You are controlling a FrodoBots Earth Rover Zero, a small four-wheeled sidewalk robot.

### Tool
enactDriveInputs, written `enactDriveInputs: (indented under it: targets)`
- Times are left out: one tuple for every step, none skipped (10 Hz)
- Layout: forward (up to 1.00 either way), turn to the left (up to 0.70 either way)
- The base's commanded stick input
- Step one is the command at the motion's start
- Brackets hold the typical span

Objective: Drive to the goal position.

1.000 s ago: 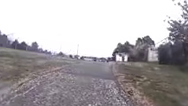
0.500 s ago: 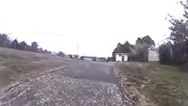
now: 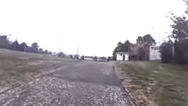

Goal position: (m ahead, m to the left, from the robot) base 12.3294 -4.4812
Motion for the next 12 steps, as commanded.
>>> enactDriveInputs:
  targets:
    - [0.6, 0.0]
    - [0.6, 0.0]
    - [0.6, 0.0]
    - [0.6, 0.0]
    - [0.6, 0.0]
    - [0.6, 0.0]
    - [0.6, 0.0]
    - [0.6, 0.0]
    - [0.6, 0.0]
    - [0.6, 0.0]
    - [0.6, 0.0]
    - [0.6, 0.0]
